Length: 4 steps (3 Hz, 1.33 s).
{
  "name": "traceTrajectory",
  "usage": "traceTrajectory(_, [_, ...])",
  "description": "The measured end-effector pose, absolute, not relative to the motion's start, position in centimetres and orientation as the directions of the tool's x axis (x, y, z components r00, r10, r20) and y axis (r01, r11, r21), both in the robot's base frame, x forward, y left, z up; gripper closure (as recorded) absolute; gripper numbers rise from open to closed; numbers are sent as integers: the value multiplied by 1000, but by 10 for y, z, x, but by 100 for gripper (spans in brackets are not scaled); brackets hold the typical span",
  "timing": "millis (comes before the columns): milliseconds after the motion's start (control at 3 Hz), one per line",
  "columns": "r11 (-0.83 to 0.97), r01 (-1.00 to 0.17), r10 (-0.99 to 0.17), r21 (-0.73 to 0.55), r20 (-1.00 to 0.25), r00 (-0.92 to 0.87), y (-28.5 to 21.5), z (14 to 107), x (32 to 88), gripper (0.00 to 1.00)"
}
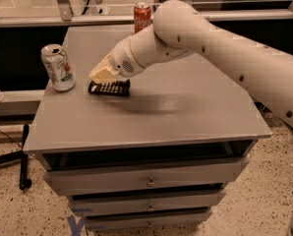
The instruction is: Move rxbar chocolate near 7up can
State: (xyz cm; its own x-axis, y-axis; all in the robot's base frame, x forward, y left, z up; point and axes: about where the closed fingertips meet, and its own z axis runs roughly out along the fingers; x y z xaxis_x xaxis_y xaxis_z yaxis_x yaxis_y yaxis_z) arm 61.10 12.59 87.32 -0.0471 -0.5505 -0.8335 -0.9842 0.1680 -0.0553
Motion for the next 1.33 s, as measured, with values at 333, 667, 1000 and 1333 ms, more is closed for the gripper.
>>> traceTrajectory(333, [169,-984,-588,-51,-807,-59,109,853,608,36])
traceTrajectory(667, [211,-976,-625,-53,-775,-93,72,833,618,4])
traceTrajectory(1000, [221,-974,-631,-55,-770,-99,65,831,621,0])
traceTrajectory(1333, [245,-968,-642,-62,-758,-113,44,831,629,0])
